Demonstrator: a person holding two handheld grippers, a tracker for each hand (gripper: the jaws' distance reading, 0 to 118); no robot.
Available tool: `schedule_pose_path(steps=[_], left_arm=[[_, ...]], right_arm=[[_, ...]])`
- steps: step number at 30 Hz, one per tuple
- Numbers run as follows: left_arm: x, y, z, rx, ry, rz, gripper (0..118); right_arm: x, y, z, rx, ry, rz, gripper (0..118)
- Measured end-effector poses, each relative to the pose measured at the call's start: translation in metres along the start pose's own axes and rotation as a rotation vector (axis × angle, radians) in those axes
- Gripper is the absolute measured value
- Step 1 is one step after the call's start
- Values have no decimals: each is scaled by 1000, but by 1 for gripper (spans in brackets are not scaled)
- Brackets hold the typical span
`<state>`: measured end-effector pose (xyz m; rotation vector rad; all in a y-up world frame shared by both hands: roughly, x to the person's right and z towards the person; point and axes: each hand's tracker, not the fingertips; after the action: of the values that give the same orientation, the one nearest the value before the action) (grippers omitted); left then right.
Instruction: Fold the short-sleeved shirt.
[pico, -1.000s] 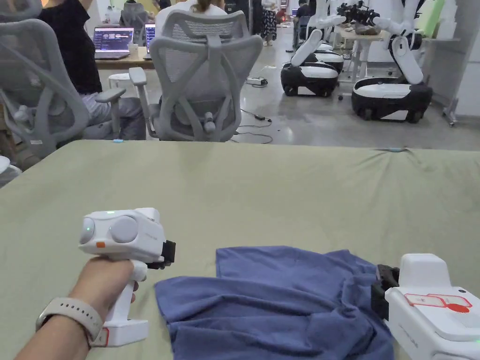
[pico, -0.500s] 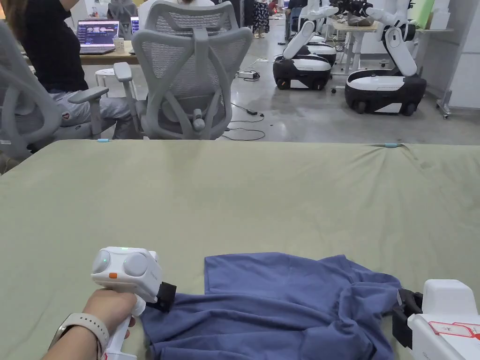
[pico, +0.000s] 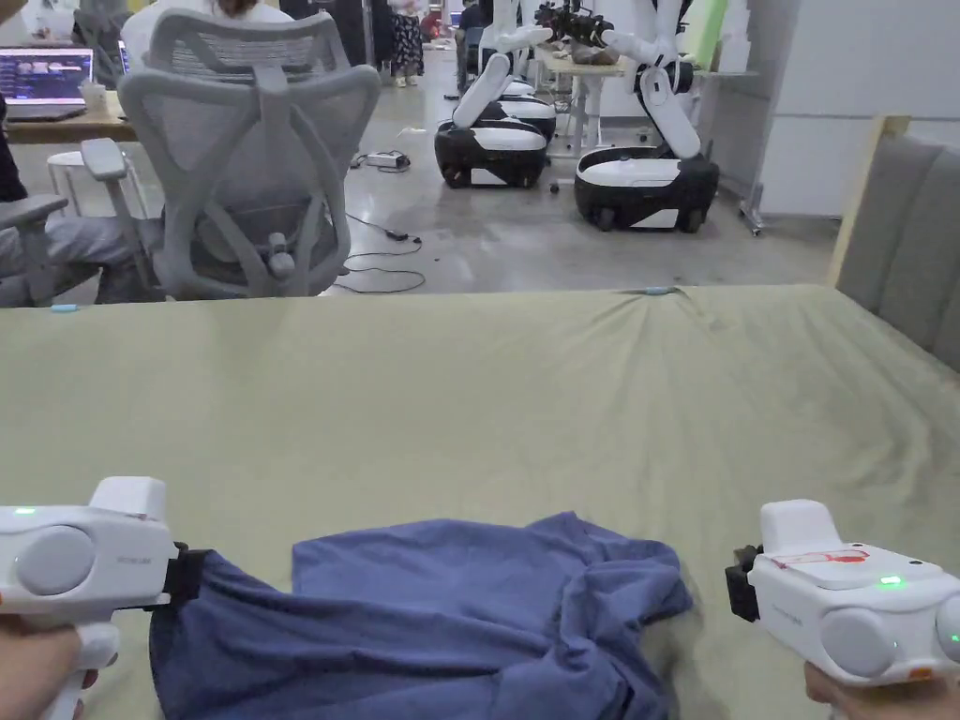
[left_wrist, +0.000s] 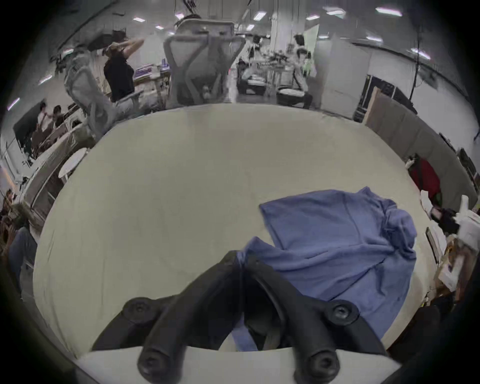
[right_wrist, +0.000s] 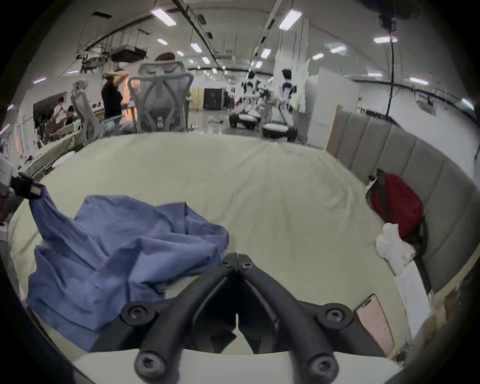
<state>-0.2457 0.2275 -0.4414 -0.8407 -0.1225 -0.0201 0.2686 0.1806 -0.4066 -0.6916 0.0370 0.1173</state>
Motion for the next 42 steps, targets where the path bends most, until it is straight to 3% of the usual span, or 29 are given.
schedule_pose_path(steps=[1, 5, 6, 7, 8, 12, 13, 15, 16, 17, 18, 22, 23, 27, 31, 35, 42], left_arm=[[1, 0, 1, 6, -6, 7, 0], [2, -2, -2, 2, -6, 19, 0], [1, -3, -6, -3, -5, 23, 0], [0, -4, -7, -8, -5, 27, 0], [-1, -5, -8, -11, -4, 30, 0], [-7, -8, -19, -39, 10, 32, 0], [-7, -9, -21, -45, 16, 33, 0], [-9, -11, -26, -56, 30, 33, 0], [-9, -11, -27, -58, 34, 33, 0], [-9, -12, -28, -60, 35, 30, 0], [-8, -13, -31, -65, 37, 22, 0], [-5, -10, -26, -34, 69, -24, 0], [-4, -8, -23, -24, 73, -39, 0], [-2, 10, 10, 54, 112, -107, 0], [-6, 39, 56, 189, 218, -172, 0], [-18, 74, 103, 309, 285, -169, 0], [-39, 146, 160, 466, 326, -97, 0]], right_arm=[[3, 0, -10, -12, 23, -3, 0], [8, 7, -46, -33, 95, -39, 33], [6, 9, -57, -46, 93, -36, 81], [5, 9, -64, -56, 97, -32, 103], [3, 10, -73, -57, 106, -20, 108], [-9, 1, -115, -155, 105, 24, 98], [-12, -5, -123, -194, 115, 35, 89], [-16, -17, -123, -192, 211, 23, 60], [-17, -17, -117, -140, 156, 26, 53], [-13, -14, -113, -169, 203, -9, 34], [-10, -12, -110, -182, 247, -49, 7], [-13, 1, -83, -174, 208, 6, 7], [-13, 6, -73, -137, 167, 31, 7], [-7, 45, -20, 10, 90, 11, 7], [-5, 91, 40, 159, 34, 70, 7], [-8, 133, 88, 290, -74, 163, 7], [13, 215, 132, 434, -243, 146, 7]])
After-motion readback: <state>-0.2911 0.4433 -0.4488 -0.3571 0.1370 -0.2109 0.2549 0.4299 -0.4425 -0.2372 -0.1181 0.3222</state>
